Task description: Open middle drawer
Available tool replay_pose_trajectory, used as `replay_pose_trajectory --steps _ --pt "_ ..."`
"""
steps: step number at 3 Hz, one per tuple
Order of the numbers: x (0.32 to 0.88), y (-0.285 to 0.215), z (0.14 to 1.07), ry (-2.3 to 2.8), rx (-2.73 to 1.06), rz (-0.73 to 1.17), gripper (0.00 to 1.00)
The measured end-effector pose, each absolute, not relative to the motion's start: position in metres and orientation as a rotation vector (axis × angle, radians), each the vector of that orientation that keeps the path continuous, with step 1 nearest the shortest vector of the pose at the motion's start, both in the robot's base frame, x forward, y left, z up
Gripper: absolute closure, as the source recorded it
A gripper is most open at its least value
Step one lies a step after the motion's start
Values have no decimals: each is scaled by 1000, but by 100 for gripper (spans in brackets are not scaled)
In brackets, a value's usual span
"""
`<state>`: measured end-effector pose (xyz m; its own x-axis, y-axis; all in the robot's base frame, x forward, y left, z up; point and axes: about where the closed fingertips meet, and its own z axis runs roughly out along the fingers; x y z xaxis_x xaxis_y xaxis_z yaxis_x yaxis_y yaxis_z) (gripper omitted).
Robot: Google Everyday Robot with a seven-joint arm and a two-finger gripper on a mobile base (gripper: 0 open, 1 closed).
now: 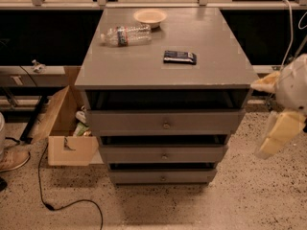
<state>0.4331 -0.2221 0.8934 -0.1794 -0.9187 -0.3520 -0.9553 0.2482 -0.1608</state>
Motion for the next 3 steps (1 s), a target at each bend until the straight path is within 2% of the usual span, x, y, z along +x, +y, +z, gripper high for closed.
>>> replay_pose_trajectory --steps 1,2,3 --pt "429 -224 833 2095 -1684 241 0" --pt "429 -224 833 2095 -1684 241 0" --pt "424 -217 812 2052 -1660 321 0"
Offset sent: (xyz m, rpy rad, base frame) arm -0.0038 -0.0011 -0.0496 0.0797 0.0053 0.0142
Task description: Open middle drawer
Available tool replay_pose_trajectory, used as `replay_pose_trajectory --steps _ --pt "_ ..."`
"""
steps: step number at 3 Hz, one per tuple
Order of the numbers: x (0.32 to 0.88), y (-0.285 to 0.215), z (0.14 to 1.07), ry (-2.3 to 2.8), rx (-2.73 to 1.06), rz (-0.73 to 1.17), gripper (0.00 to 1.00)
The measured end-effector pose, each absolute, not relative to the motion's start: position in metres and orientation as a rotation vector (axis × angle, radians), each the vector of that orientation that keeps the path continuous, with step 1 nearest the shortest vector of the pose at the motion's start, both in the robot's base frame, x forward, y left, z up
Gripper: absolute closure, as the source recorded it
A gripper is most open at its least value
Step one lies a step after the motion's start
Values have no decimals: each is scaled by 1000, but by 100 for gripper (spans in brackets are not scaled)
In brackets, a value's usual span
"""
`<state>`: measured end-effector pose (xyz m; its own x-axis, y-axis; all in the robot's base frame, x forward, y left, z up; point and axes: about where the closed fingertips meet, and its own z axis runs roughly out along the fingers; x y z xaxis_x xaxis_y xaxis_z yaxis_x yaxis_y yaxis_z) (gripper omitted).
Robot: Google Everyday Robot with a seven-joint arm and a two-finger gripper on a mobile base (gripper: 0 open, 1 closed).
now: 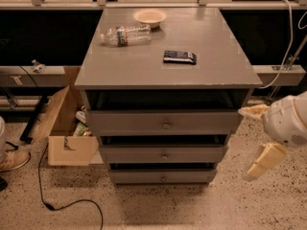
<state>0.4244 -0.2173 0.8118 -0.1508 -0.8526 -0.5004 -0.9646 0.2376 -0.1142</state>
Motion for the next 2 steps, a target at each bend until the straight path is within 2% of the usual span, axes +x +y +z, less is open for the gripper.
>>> replay_pose_trajectory --steps 1,2 --pt "420 -198 750 1961 -1604 475 0" --pt "423 -182 710 1923 -1594 499 0"
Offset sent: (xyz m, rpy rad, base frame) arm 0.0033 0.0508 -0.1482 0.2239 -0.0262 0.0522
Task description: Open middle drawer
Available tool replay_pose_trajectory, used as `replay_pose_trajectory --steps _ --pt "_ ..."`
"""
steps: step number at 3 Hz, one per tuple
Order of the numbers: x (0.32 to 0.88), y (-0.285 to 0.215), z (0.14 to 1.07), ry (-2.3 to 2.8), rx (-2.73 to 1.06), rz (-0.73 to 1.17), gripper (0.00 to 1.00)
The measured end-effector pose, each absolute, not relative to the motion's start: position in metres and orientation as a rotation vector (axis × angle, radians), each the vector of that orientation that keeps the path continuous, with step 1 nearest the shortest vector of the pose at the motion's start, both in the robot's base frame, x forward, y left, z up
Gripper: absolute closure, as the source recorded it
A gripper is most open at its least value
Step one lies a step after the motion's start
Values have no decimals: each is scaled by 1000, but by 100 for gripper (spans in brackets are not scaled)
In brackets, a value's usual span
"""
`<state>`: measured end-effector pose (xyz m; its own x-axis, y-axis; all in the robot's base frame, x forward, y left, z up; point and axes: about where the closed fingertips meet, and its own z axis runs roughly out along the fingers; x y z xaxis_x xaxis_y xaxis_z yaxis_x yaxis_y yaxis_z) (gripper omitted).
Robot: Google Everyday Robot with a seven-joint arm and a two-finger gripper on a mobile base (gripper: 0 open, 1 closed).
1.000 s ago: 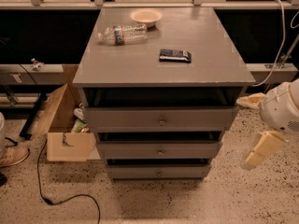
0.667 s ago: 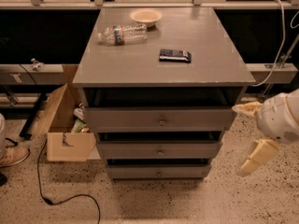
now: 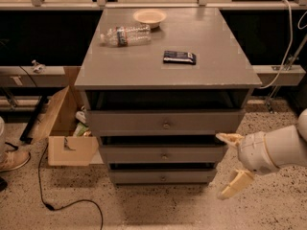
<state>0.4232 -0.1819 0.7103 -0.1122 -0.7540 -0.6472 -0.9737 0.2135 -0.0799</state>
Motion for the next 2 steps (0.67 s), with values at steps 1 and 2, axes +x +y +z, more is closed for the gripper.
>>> replay_pose_trajectory --steps 1,2 --pt "440 -163 669 1898 -1571 503 0" --pt "440 -163 669 1898 -1571 504 0"
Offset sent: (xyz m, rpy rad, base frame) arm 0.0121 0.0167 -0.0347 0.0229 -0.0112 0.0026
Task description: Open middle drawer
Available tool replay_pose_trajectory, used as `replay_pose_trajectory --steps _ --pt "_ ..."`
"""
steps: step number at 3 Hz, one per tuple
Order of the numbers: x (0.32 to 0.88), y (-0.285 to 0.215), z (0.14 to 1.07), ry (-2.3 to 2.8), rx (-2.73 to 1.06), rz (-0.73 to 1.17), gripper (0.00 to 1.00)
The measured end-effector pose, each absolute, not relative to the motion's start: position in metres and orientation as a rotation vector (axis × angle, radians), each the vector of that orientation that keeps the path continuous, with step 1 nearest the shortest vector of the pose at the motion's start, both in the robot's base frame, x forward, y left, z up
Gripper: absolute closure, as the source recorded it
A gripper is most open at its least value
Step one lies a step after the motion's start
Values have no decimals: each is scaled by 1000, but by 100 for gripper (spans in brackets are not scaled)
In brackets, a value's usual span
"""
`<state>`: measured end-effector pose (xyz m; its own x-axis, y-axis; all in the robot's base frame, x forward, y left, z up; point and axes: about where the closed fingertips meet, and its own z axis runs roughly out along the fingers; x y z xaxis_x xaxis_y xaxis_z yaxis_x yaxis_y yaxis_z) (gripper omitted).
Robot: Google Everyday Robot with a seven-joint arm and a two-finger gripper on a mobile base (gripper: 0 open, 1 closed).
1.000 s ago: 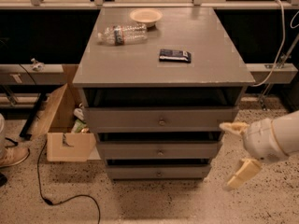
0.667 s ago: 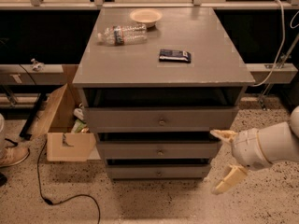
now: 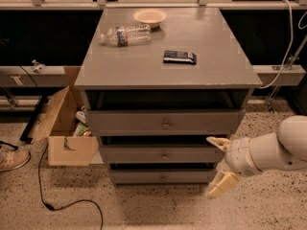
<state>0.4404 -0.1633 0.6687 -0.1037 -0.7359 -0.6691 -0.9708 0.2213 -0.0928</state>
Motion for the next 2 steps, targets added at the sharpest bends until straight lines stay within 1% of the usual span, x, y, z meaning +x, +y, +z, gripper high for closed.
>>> replay_pose_trajectory --steps 2 --pt "461 -175 610 1773 -1672 483 0"
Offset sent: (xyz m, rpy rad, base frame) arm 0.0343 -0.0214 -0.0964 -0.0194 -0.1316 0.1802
